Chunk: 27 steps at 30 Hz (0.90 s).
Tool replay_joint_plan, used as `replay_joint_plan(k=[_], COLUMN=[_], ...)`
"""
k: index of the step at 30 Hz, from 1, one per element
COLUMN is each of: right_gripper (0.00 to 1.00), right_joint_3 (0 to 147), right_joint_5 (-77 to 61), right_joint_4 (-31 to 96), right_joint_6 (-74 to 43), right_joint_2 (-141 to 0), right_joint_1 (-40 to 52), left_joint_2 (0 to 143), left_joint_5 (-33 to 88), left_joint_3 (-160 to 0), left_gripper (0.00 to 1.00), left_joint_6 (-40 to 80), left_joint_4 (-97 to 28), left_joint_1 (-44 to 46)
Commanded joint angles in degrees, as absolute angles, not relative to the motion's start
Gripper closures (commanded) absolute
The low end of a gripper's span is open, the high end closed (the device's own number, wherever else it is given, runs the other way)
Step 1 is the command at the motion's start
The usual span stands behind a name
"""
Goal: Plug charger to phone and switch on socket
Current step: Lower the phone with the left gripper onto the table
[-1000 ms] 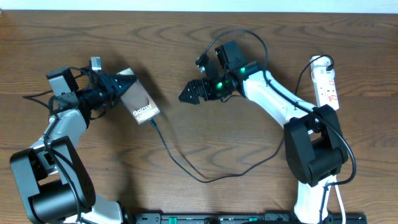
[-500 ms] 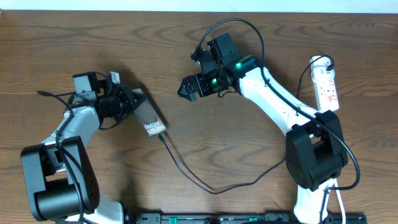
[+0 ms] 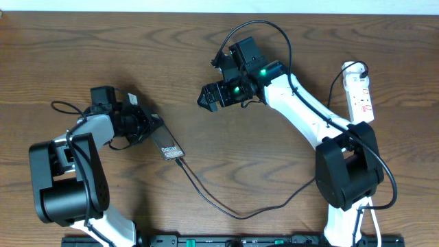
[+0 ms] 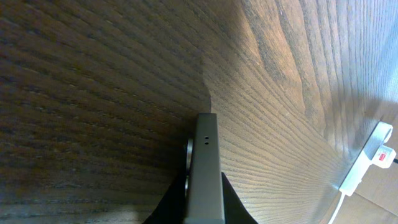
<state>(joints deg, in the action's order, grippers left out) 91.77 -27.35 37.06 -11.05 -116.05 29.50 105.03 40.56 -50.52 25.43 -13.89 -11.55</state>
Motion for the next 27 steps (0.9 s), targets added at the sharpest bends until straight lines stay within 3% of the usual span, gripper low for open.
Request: replay_joint_plan(k=[1,13,27], right_gripper=[0.01,0.01,0.01], right_joint_3=[92.53,92.53,92.53], right_joint_5=[-27.31,-27.33,-27.33], right_joint_4=[37.12,37.12,37.30], right_joint_6=[-10.22,-10.20,-10.22], right_joint_2=[-114.56,-114.56,-114.56], right_joint_1=[29.69,29.69,29.69], left_joint_2=[106.63,106.63,106.63], left_joint_5=[40.03,39.77,39.77], left_joint_3=[-50.85,-50.85,-50.85], left_gripper=[0.93,0.92,0.72], left_joint_6=[25.10,25.10,25.10], left_joint_4=[-14.31,-14.35,-15.84], left_joint_1=[-11.38,-11.38,-11.38])
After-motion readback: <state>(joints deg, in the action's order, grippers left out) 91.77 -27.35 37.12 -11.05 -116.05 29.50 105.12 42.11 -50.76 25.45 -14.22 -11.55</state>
